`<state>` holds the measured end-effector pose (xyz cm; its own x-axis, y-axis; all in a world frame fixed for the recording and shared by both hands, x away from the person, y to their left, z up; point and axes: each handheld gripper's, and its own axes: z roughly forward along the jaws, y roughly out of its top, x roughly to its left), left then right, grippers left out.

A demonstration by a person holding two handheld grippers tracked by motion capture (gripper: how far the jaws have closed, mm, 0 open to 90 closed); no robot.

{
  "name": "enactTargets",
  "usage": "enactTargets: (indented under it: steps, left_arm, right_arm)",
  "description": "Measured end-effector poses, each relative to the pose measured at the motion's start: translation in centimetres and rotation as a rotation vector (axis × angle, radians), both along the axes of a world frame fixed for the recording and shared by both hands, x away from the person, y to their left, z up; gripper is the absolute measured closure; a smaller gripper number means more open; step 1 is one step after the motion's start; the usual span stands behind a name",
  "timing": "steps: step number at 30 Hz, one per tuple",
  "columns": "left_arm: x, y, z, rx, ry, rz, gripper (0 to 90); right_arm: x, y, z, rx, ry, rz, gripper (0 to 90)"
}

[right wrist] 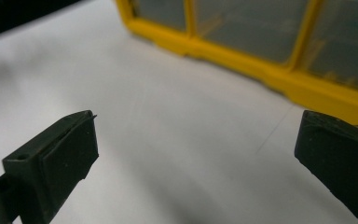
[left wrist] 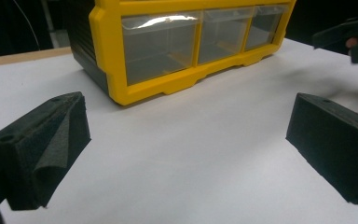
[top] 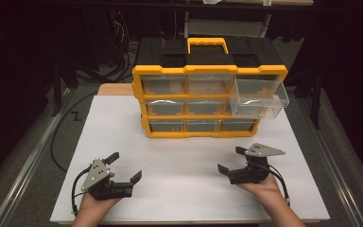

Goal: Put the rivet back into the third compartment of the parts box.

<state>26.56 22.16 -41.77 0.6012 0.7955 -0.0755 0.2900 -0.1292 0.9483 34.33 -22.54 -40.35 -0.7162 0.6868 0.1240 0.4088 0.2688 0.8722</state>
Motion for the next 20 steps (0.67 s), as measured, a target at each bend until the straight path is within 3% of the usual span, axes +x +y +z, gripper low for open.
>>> enactTargets:
  steps: [3, 6, 8, 10, 14, 20]
  left_arm:
    - [0.1, -0.1, -0.2, 0.001, 0.018, 0.003, 0.2]
    - [0.2, -0.1, -0.4, 0.000, 0.031, 0.007, 0.2]
    - [0.3, -0.2, -0.4, -0.001, 0.031, 0.004, 0.2]
    - [0.4, -0.3, -0.4, -0.001, 0.032, 0.005, 0.2]
    - [0.4, -0.3, -0.4, 0.001, 0.037, 0.015, 0.1]
    - [0.1, -0.4, -0.4, 0.009, 0.039, 0.016, 0.2]
  right_arm:
    - [-1.0, -1.2, -0.5, 0.069, -0.047, -0.054, 0.3]
    - [-2.5, -2.2, -1.5, 0.045, -0.127, -0.103, 0.3]
    - [-2.8, -2.4, -1.5, 0.047, -0.106, -0.092, 0.3]
    - [-3.1, -2.5, -1.5, 0.037, -0.142, -0.102, 0.3]
    - [-3.0, -2.4, -1.4, 0.089, -0.152, -0.095, 0.3]
    - [-3.3, -2.5, -1.3, 0.087, -0.171, -0.091, 0.3]
